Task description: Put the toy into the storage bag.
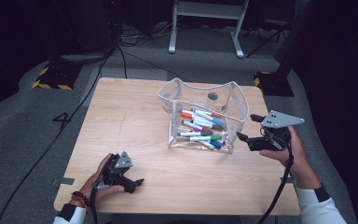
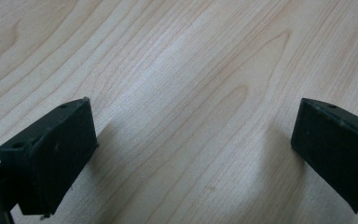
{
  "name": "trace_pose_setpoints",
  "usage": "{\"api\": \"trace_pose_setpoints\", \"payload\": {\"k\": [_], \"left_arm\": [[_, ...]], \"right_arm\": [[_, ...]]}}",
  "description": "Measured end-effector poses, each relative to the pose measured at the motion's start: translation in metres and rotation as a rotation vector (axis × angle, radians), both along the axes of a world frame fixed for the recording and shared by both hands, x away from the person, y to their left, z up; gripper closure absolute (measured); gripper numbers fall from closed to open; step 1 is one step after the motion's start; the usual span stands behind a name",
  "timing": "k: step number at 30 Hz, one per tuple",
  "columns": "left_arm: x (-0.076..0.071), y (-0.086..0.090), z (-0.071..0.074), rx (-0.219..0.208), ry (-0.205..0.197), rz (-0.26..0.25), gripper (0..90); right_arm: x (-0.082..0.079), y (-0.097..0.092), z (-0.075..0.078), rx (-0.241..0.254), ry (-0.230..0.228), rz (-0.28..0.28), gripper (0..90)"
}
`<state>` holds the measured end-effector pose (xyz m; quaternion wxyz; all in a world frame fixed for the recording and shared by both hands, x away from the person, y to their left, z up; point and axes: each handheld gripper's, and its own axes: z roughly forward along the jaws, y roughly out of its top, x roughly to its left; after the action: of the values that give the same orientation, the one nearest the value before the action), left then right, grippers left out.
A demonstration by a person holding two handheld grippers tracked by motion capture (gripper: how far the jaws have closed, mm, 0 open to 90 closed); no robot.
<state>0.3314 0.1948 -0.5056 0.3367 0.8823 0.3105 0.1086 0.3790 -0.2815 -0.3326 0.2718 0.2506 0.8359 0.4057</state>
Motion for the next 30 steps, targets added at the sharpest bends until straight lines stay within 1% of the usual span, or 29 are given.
{"api": "trace_pose_setpoints", "payload": {"k": [3, 9, 15, 20, 22, 24, 26, 29, 30], "left_arm": [[0.000, 0.000, 0.000, 0.000, 0.000, 0.000, 0.4], [0.000, 0.000, 0.000, 0.000, 0.000, 0.000, 0.4], [0.000, 0.000, 0.000, 0.001, -0.001, 0.000, 0.4], [0.000, 0.000, 0.000, 0.000, -0.001, 0.000, 0.4], [0.000, 0.000, 0.000, 0.000, 0.000, 0.001, 0.4], [0.000, 0.000, 0.000, 0.000, 0.000, 0.000, 0.4], [0.000, 0.000, 0.000, 0.000, 0.000, 0.000, 0.4], [0.000, 0.000, 0.000, 0.000, 0.000, 0.000, 0.4], [0.000, 0.000, 0.000, 0.000, 0.000, 0.000, 0.4]], "right_arm": [[-0.003, -0.003, -0.009, -0.012, 0.009, 0.010, 20.2], [-0.005, -0.009, -0.029, -0.030, 0.038, -0.006, 19.8], [-0.006, -0.011, -0.049, -0.072, 0.074, -0.024, 19.9], [-0.006, -0.016, -0.067, -0.071, 0.116, -0.037, 20.3], [-0.005, -0.018, -0.075, -0.089, 0.120, -0.045, 20.3], [-0.005, -0.020, -0.084, -0.108, 0.141, -0.051, 20.3], [-0.004, -0.022, -0.092, -0.114, 0.165, -0.053, 20.3], [-0.002, -0.025, -0.106, -0.152, 0.184, -0.069, 20.3], [-0.001, -0.026, -0.109, -0.151, 0.193, -0.071, 20.2]]}}
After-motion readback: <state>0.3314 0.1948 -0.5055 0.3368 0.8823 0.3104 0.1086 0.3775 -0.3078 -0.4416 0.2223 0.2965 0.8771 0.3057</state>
